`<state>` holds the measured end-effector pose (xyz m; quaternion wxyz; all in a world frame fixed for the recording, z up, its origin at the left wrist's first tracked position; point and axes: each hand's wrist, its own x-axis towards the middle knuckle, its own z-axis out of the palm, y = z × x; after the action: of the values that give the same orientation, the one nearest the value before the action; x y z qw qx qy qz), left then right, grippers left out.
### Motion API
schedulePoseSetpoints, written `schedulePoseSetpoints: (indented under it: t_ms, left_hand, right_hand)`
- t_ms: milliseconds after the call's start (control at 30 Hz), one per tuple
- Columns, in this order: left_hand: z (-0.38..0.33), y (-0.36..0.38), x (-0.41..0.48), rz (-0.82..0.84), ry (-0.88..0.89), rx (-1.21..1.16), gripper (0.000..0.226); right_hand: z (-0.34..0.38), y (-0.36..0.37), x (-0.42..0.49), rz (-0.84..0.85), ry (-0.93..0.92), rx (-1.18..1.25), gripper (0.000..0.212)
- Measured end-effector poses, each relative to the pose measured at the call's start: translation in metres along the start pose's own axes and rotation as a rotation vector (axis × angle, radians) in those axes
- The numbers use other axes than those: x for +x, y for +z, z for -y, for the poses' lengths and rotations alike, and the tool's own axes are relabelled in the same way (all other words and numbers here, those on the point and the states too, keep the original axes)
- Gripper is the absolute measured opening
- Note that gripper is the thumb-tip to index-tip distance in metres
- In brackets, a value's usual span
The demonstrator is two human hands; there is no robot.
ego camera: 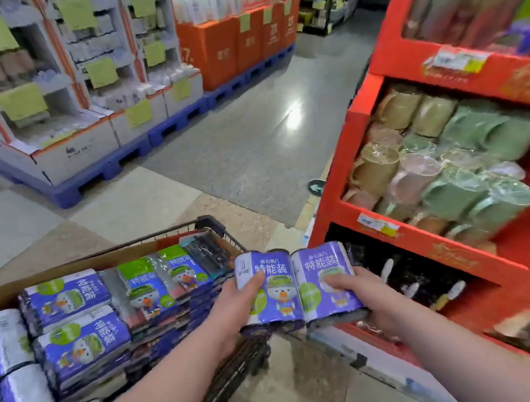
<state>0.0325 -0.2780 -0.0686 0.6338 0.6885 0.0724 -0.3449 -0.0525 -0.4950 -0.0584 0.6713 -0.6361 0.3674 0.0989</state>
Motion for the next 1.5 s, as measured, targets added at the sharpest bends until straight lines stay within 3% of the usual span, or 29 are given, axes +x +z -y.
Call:
schedulePoseSetpoints:
  t_ms: [67,133,233,300,400,467,533,600,667,733,900,1000,1133,1200,1333,1500]
  left_hand:
    - [-0.012,0.032,-0.004,0.072,0.05,0.012,0.059]
    - [-0.021,0.067,-0.005,0.148,0.083,0.052,0.075]
    - [-0.03,0.131,-0.013,0.276,0.126,0.133,0.064]
    - [-0.035,0.181,-0.023,0.359,0.15,0.183,0.068]
    - [-0.035,0.26,-0.044,0.434,0.202,0.227,0.043]
    - [-0.031,0.311,-0.055,0.459,0.23,0.264,0.047]
    - [-0.024,0.358,-0.065,0.501,0.269,0.306,0.063]
    - [-0.02,0.401,-0.079,0.559,0.262,0.333,0.077]
    - [-0.018,0.44,-0.098,0.613,0.261,0.326,0.069]
    - [-0.015,0.474,-0.115,0.628,0.261,0.322,0.053]
    - [-0.012,0.543,-0.132,0.646,0.274,0.315,0.066]
    - [-0.021,0.575,-0.129,0.657,0.302,0.319,0.082]
    - [-0.045,0.62,-0.122,0.711,0.351,0.322,0.048]
    - [-0.056,0.648,-0.115,0.74,0.356,0.318,0.055]
    - [-0.085,0.703,-0.1,0.782,0.387,0.295,0.036]
    - [-0.132,0.752,-0.078,0.814,0.438,0.263,0.038]
  right_hand:
    - [-0.003,-0.032,-0.017,-0.073,-0.022,0.074,0.037]
    - [-0.007,-0.068,-0.033,-0.144,-0.059,0.112,0.055]
    - [-0.015,-0.128,-0.067,-0.251,-0.119,0.163,0.078]
    - [-0.023,-0.171,-0.092,-0.311,-0.146,0.198,0.075]
    - [-0.042,-0.24,-0.13,-0.413,-0.168,0.252,0.086]
    - [-0.055,-0.285,-0.154,-0.458,-0.183,0.289,0.076]
    - [-0.064,-0.322,-0.179,-0.488,-0.192,0.312,0.053]
    - [-0.075,-0.359,-0.199,-0.535,-0.226,0.347,0.045]
    - [-0.083,-0.39,-0.219,-0.583,-0.243,0.354,0.051]
    - [-0.089,-0.417,-0.238,-0.601,-0.259,0.353,0.038]
    - [-0.092,-0.48,-0.269,-0.661,-0.279,0.329,0.021]
    - [-0.089,-0.51,-0.265,-0.682,-0.279,0.347,0.03]
    - [-0.075,-0.546,-0.26,-0.684,-0.329,0.39,0.024]
    - [-0.065,-0.566,-0.259,-0.73,-0.346,0.41,0.024]
    - [-0.037,-0.611,-0.254,-0.8,-0.388,0.421,0.029]
    - [0.01,-0.659,-0.238,-0.862,-0.435,0.363,0.03]
